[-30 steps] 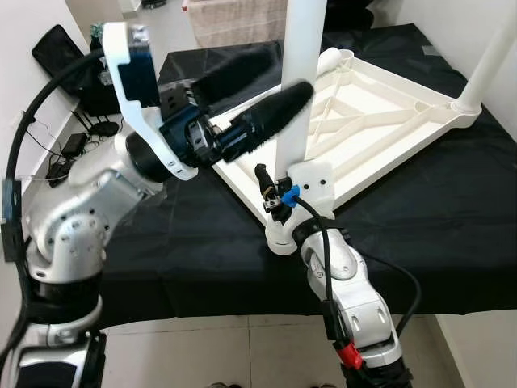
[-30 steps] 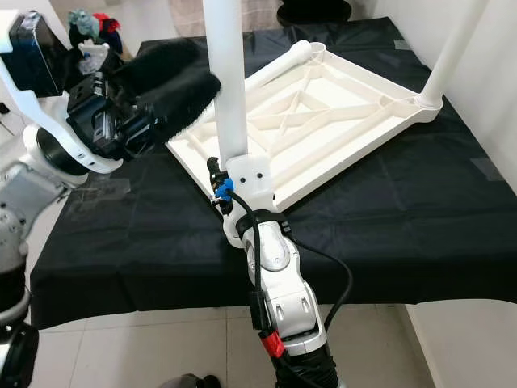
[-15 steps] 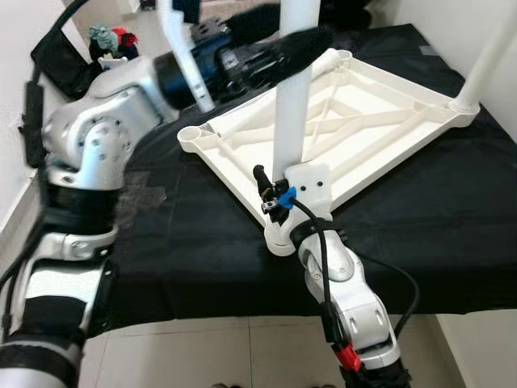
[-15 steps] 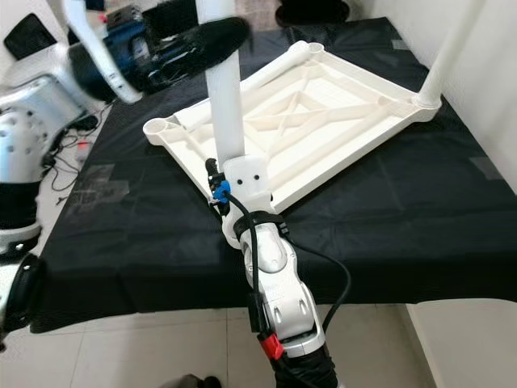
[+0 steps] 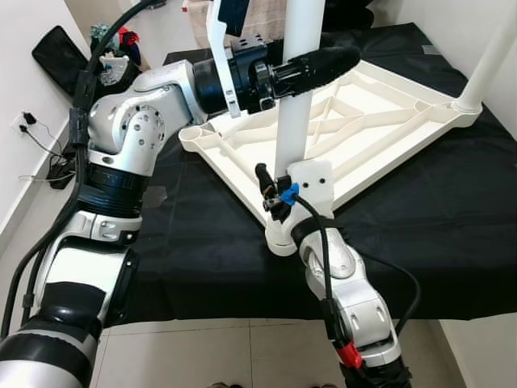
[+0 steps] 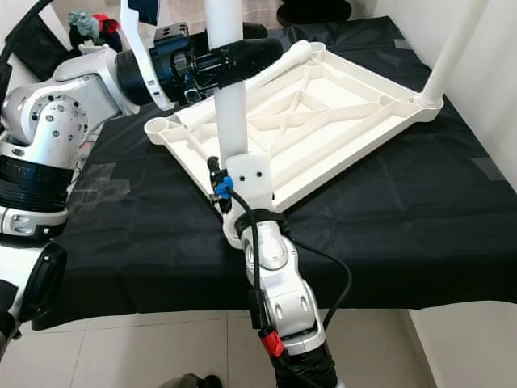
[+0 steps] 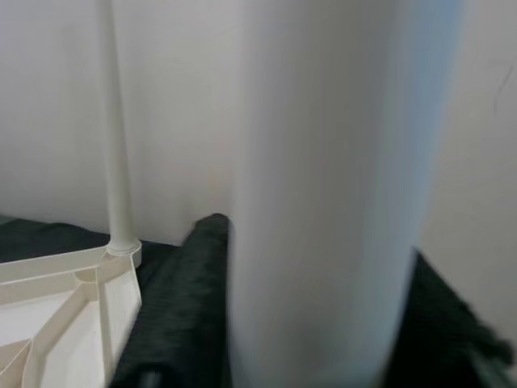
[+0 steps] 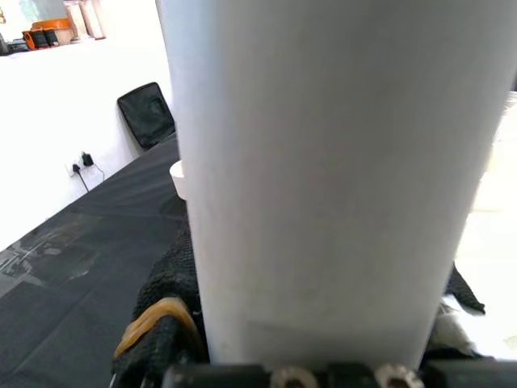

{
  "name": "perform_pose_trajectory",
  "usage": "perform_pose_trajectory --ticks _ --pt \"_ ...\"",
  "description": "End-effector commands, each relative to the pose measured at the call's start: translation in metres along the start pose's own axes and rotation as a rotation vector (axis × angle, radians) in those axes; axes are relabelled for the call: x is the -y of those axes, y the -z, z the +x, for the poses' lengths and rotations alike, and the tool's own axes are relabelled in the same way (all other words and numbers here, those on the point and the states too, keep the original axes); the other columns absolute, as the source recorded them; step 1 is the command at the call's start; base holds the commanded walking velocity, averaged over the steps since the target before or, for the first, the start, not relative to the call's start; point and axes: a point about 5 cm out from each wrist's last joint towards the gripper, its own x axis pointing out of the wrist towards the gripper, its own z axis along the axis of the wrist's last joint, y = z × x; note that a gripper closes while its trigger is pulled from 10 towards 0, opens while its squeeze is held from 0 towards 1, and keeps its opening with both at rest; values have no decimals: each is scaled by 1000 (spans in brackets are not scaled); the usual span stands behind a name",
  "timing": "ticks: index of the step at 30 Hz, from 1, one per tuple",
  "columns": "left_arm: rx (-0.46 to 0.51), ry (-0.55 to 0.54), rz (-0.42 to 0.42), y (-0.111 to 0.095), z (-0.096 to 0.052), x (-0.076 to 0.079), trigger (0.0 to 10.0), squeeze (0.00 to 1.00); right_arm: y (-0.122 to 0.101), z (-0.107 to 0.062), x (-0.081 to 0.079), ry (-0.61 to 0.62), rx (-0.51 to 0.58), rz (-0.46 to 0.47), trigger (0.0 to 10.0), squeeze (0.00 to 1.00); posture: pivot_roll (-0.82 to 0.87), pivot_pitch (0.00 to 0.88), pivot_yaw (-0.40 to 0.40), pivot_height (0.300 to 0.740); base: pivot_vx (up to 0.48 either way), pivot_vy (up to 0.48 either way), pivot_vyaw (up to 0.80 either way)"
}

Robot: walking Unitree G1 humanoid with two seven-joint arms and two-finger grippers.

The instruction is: Building children table

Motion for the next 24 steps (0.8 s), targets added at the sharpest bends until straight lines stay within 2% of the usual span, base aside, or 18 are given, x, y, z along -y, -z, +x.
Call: perform_pose_trajectory --ticks 1,3,4,5,6,8,11,12,13,14,15,17,20,21,24 --pt "-55 -77 12 4 -11 -10 0 0 25 -1 -3 -46 -111 -23 10000 0 14 155 94 740 0 0 0" --pt "-65 -67 18 4 -12 -9 0 0 20 1 -3 -86 -86 -38 10000 0 14 155 94 740 0 0 0" --pt "-67 -66 20 3 -12 -9 0 0 19 1 -2 -106 -79 -37 10000 373 12 154 95 740 0 0 0" --pt "-67 -66 20 3 -12 -9 0 0 19 1 -2 -106 -79 -37 10000 373 12 154 95 740 0 0 0" --pt "-69 -63 22 3 -13 -9 0 0 18 1 0 -114 -73 -34 10000 965 13 155 95 740 0 0 0" --pt "-73 -58 26 3 -14 -9 0 0 16 3 4 -148 -55 -14 10000 1000 15 156 92 740 0 0 0" --pt "-75 -56 27 2 -14 -9 0 0 14 4 7 -172 -43 -2 10000 1000 15 156 92 740 0 0 0" --pt "-79 -54 31 2 -15 -8 0 0 10 6 12 -230 -11 14 10000 1000 20 157 92 740 0 0 0" --pt "-79 -54 31 2 -15 -8 0 0 10 6 12 -230 -11 14 10000 1000 20 157 92 740 0 0 0" --pt "-85 -49 36 2 -16 -7 0 0 0 9 28 -374 43 28 10000 1000 26 159 91 740 0 0 0" --pt "-87 -47 37 2 -16 -6 0 0 -3 10 33 -426 59 31 10000 1000 26 159 91 740 0 0 0" --pt "-88 -45 37 3 -16 -6 0 0 -5 10 36 -451 64 31 10000 1000 26 159 91 740 0 0 0" --pt "-100 -22 40 4 -16 -1 0 0 -26 16 61 -719 99 23 10000 1000 36 163 89 740 0 0 0" --pt "-103 -15 41 4 -15 0 0 0 -33 15 66 -812 107 -27 10000 1000 42 164 91 740 0 0 0" --pt "-103 -12 41 4 -15 1 0 0 -35 15 67 -862 107 -64 10000 1000 42 164 91 740 0 0 0"
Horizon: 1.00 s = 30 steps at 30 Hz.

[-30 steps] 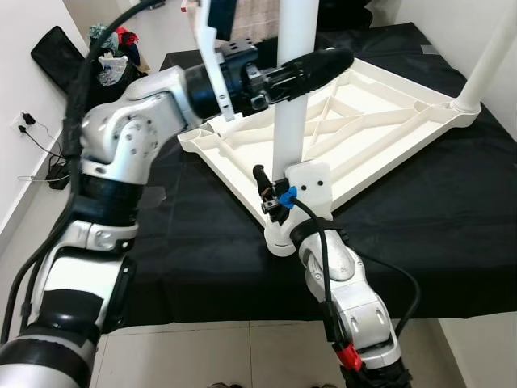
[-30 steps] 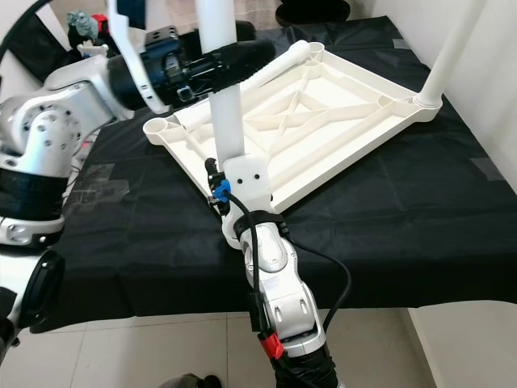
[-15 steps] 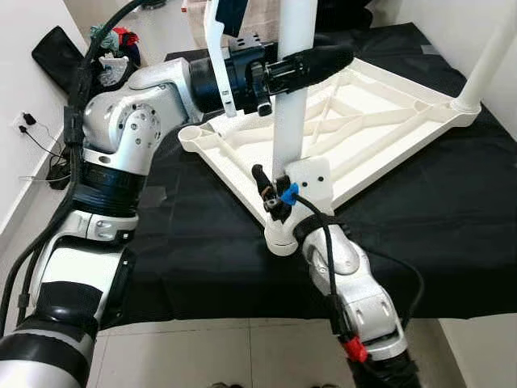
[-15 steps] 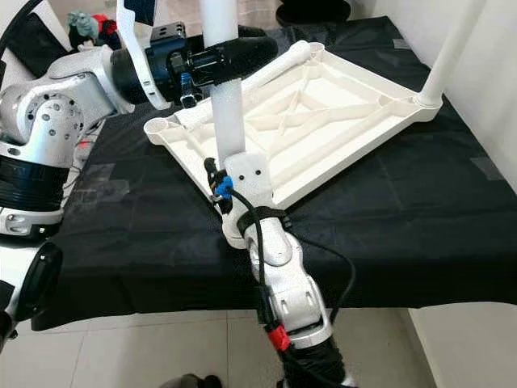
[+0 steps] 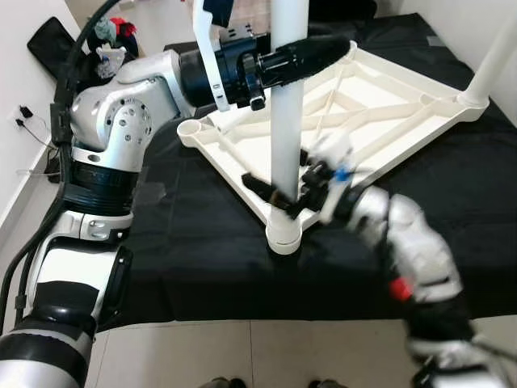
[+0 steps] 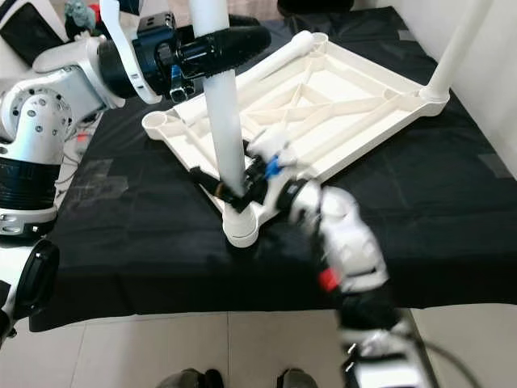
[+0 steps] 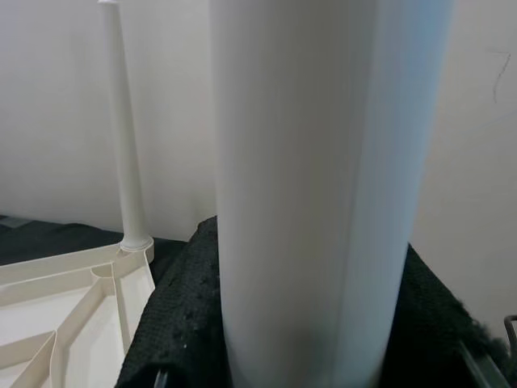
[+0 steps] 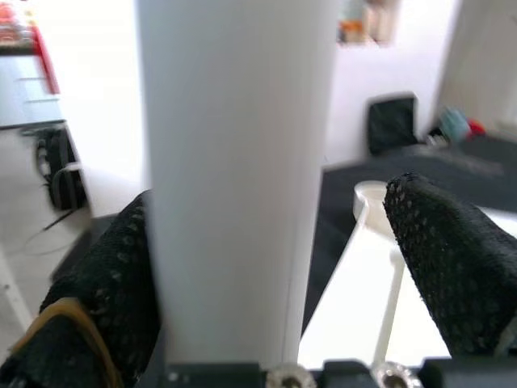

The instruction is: Building children table

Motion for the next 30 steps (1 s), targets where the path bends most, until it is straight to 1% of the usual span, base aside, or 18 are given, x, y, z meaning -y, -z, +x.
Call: perform_pose_trajectory --ticks 1,2,3,4,5,6,8,9,10,11,12,18,20,22,25,26,30 --pt "-93 -34 -23 17 -6 -3 0 0 1 6 -5 -129 7 22 10000 294 44 165 87 740 0 0 0" --pt "-93 -29 -23 17 -6 -2 0 0 -5 9 0 -194 12 34 10000 0 45 166 88 740 0 0 0" --pt "-93 -24 -22 17 -5 -2 0 0 -9 12 1 -259 22 57 10000 0 45 166 88 740 0 0 0" --pt "-93 -24 -22 17 -5 -2 0 0 -9 12 1 -259 22 57 10000 0 45 166 88 740 0 0 0" --pt "-94 -18 -20 17 -4 0 0 0 -12 16 3 -330 24 67 10000 0 52 167 89 740 0 0 0" --pt "-94 -18 -20 17 -4 0 0 0 -12 16 3 -330 24 67 10000 0 52 167 89 740 0 0 0" --pt "-94 -10 -17 16 -2 2 0 0 -13 21 2 -447 25 79 10000 0 56 166 89 740 0 0 0" --pt "-94 -10 -17 16 -2 2 0 0 -13 21 2 -447 25 79 10000 0 56 166 89 740 0 0 0" --pt "-94 -7 -15 16 -1 2 0 0 -13 23 0 -496 18 82 7765 0 57 166 89 740 0 0 0" --pt "-94 -7 -15 16 -1 2 0 0 -13 23 0 -496 18 82 7765 0 57 166 89 740 0 0 0" --pt "-94 -5 -13 15 -1 3 0 0 -12 26 0 -528 10 79 0 0 57 164 88 740 0 0 0" --pt "-93 -1 -10 15 0 4 0 0 -8 29 -1 -585 -35 58 0 0 54 161 87 740 0 0 0" --pt "-89 0 -10 14 1 4 0 0 -5 29 0 -580 -62 50 0 0 52 160 88 740 0 0 0" --pt "-89 0 -10 14 1 4 0 0 -5 29 0 -580 -62 50 0 0 52 160 88 740 0 0 0" --pt "-84 2 -9 14 2 4 0 0 -3 27 4 -545 -79 45 0 0 50 158 92 740 0 0 0" --pt "-81 3 -6 13 3 5 0 0 -1 23 7 -520 -91 45 0 0 49 157 94 740 0 0 0" --pt "-78 7 -1 12 4 5 0 0 3 18 8 -515 -99 51 0 0 45 156 97 740 0 0 0"
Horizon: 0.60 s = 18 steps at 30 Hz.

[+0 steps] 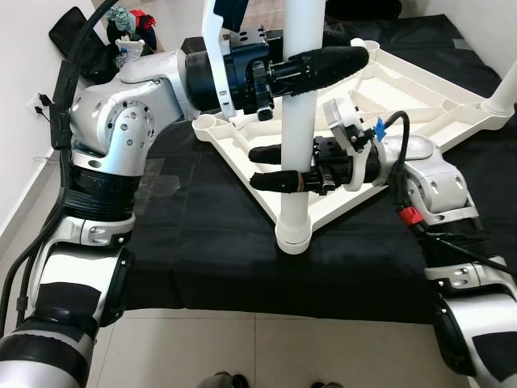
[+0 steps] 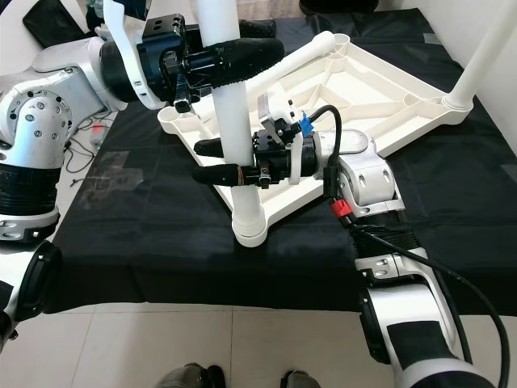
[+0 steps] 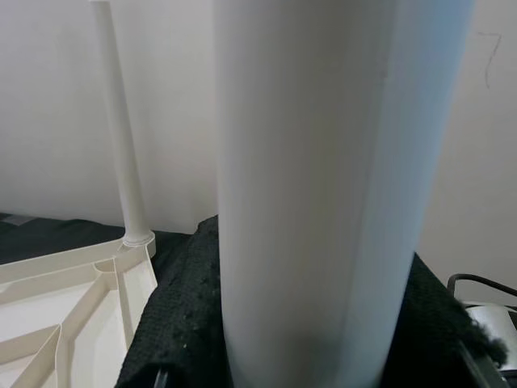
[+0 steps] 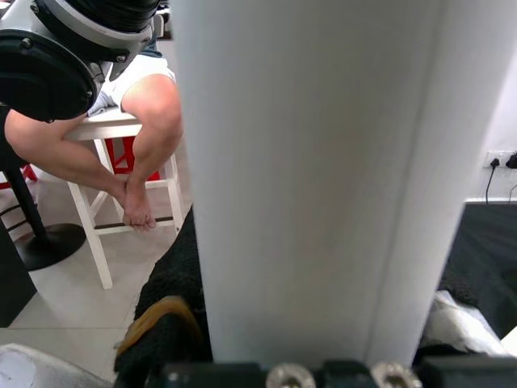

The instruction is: Building children table

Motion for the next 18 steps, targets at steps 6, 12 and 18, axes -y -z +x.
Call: perform_pose_trajectory --ticks 6,12,18 --pt "-28 -47 -9 10 -4 -3 10000 1000 20 4 -13 4 -54 25 0 0 39 158 95 740 0 0 0" --pt "76 -60 -58 -17 -26 0 10000 1000 25 3 -17 54 -56 31 0 0 39 171 97 740 0 0 0" --pt "137 -68 -113 -44 -81 17 10000 1000 25 3 -19 45 -81 23 0 0 50 199 85 740 0 0 0"
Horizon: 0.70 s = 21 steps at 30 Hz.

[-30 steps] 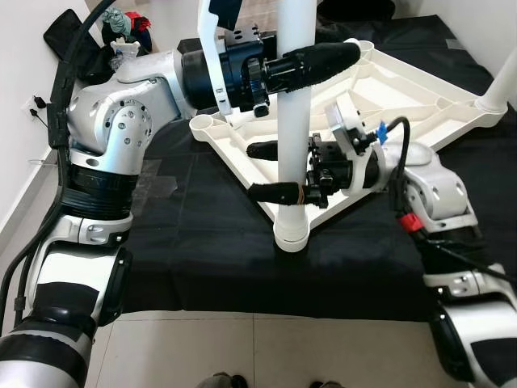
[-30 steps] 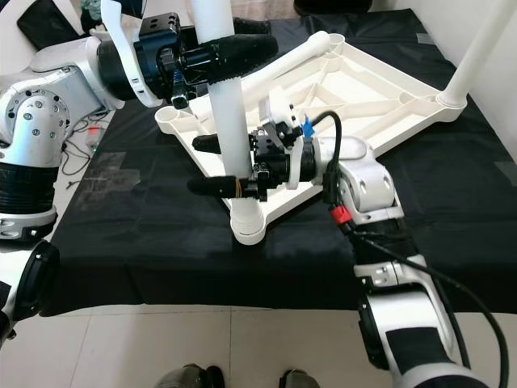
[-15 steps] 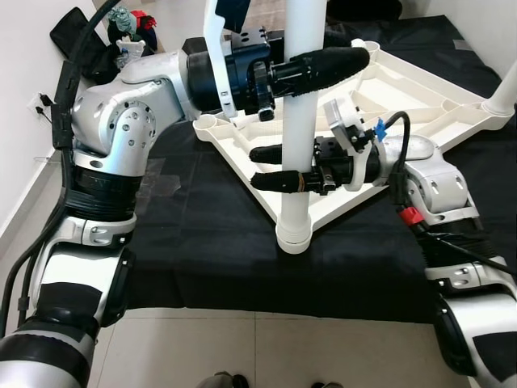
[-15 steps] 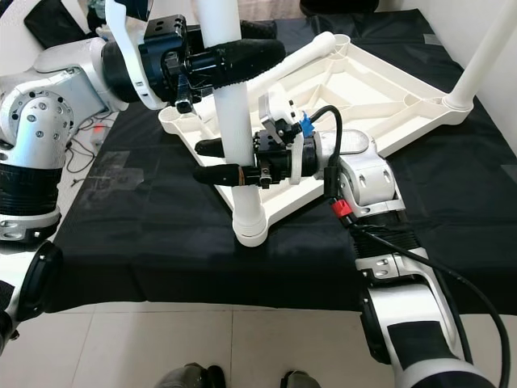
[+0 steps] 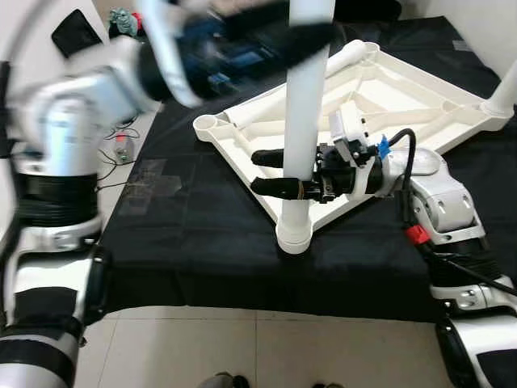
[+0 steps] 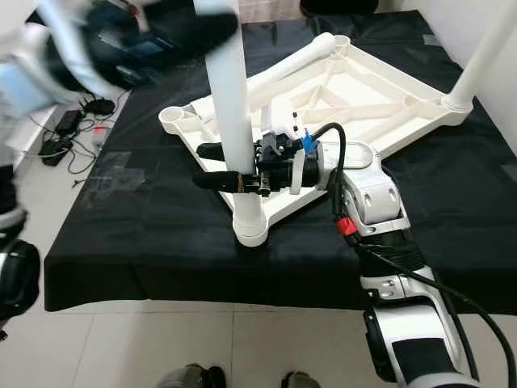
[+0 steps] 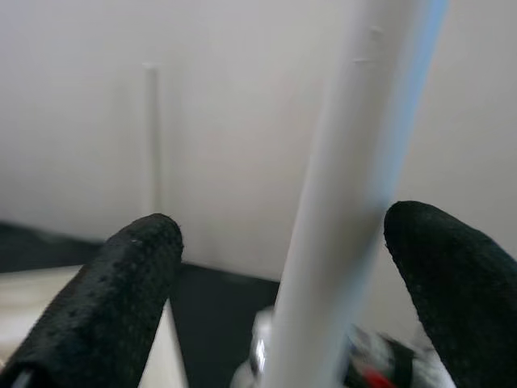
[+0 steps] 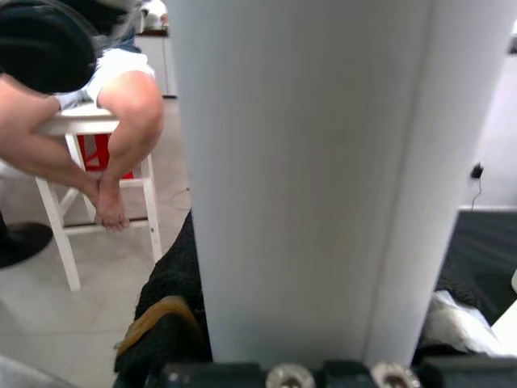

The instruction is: Building children table

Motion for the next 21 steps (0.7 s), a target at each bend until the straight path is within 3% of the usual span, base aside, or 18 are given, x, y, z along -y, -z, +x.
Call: perform_pose_trajectory --ticks 1,3,4,6,8,10,11,12,13,14,15,16,17,18,19,20,21 --pt "17 8 -23 -7 -13 6 10000 1000 22 2 -6 -17 -76 77 0 0 50 199 85 740 0 0 0" --pt "2 -11 -53 -13 -42 18 10000 1000 22 2 -8 -24 -94 73 0 0 55 215 75 740 0 0 0" --pt "-49 -80 -72 -5 -66 25 10000 1000 22 3 -8 -31 -115 72 0 0 53 238 62 740 0 0 0" --pt "-124 -225 -122 13 -101 36 10000 1000 21 4 -8 -29 -150 76 0 0 45 260 57 740 0 0 0" --pt "-124 -225 -122 13 -101 36 10000 1000 21 4 -8 -29 -150 76 0 0 45 260 57 740 0 0 0" --pt "-110 -396 -231 47 -129 51 10000 1000 22 4 -8 12 -184 96 0 0 37 288 39 740 0 0 0" --pt "-110 -396 -231 47 -129 51 10000 1000 22 4 -8 12 -184 96 0 0 37 288 39 740 0 0 0" --pt "-104 -526 -295 78 -141 65 10000 1000 27 4 -12 61 -210 118 0 0 34 308 27 740 0 0 0" --pt "-99 -610 -331 96 -146 77 10000 1000 30 3 -16 94 -226 132 0 0 31 314 22 740 0 0 0" --pt "-99 -610 -331 96 -146 77 10000 1000 30 3 -16 94 -226 132 0 0 31 314 22 740 0 0 0" --pt "-115 -719 -344 119 -147 92 10000 941 34 1 -22 162 -236 169 0 0 20 332 8 740 0 0 0" --pt "-115 -719 -344 119 -147 92 10000 941 34 1 -22 162 -236 169 0 0 20 332 8 740 0 0 0" --pt "-121 -815 -380 144 -139 111 10000 184 41 -1 -30 266 -253 232 0 0 14 343 -2 740 0 0 0" --pt "-256 -841 -352 168 -122 129 10000 0 53 -8 -34 577 -290 295 0 0 10 343 -19 740 0 0 0" --pt "-256 -841 -352 168 -122 129 10000 0 53 -8 -34 577 -290 295 0 0 10 343 -19 740 0 0 0" --pt "-367 -818 -288 186 -106 144 10000 0 66 -31 -36 1046 -335 331 0 0 4 324 -41 740 0 0 0" --pt "-367 -818 -288 186 -106 144 10000 0 66 -31 -36 1046 -335 331 0 0 4 324 -41 740 0 0 0"
